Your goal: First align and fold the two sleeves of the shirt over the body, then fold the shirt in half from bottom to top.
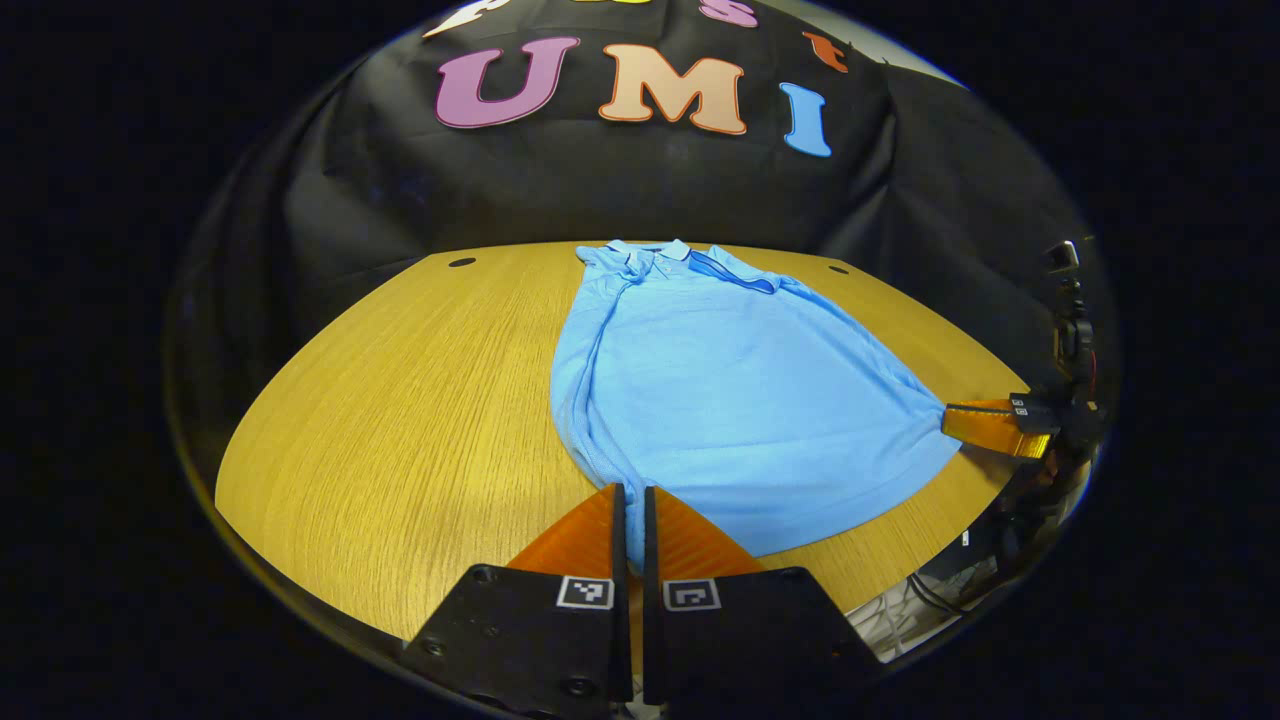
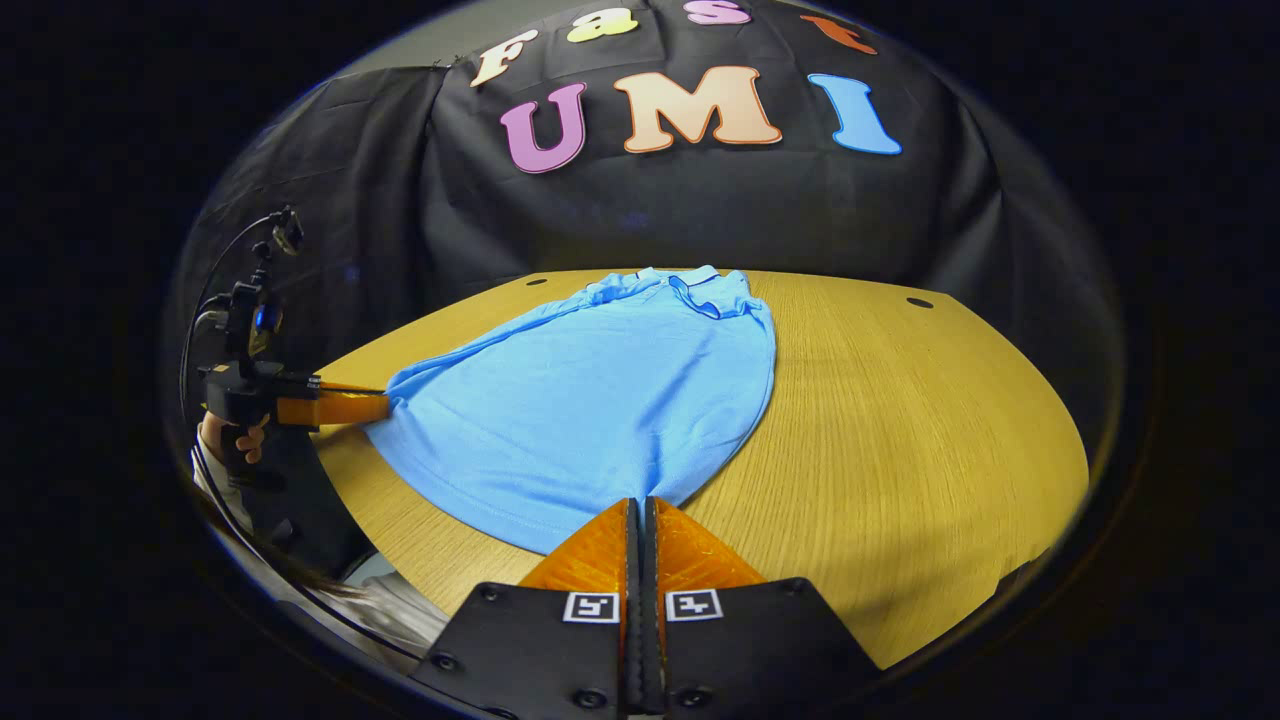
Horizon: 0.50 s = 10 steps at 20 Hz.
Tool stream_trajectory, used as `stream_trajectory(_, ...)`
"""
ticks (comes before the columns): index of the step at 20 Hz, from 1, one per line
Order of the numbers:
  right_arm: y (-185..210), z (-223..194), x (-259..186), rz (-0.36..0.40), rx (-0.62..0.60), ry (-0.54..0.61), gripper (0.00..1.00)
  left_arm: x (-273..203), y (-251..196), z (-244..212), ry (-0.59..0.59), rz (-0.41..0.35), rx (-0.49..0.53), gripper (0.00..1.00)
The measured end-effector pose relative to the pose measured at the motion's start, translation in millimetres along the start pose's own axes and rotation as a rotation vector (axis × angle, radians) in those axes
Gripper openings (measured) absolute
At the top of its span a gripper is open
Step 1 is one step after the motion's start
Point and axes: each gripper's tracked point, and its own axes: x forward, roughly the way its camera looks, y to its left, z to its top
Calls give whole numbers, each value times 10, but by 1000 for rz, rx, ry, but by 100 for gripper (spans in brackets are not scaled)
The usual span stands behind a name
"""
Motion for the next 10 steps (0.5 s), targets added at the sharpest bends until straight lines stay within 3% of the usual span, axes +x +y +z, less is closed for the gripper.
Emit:
stream_trajectory(2,4,3,0,0,17,0,2,11,4,2,-1,-7,-23,0)
stream_trajectory(10,-1,275,7,-8,53,-64,2,-11,-46,211,-53,-51,-58,0)
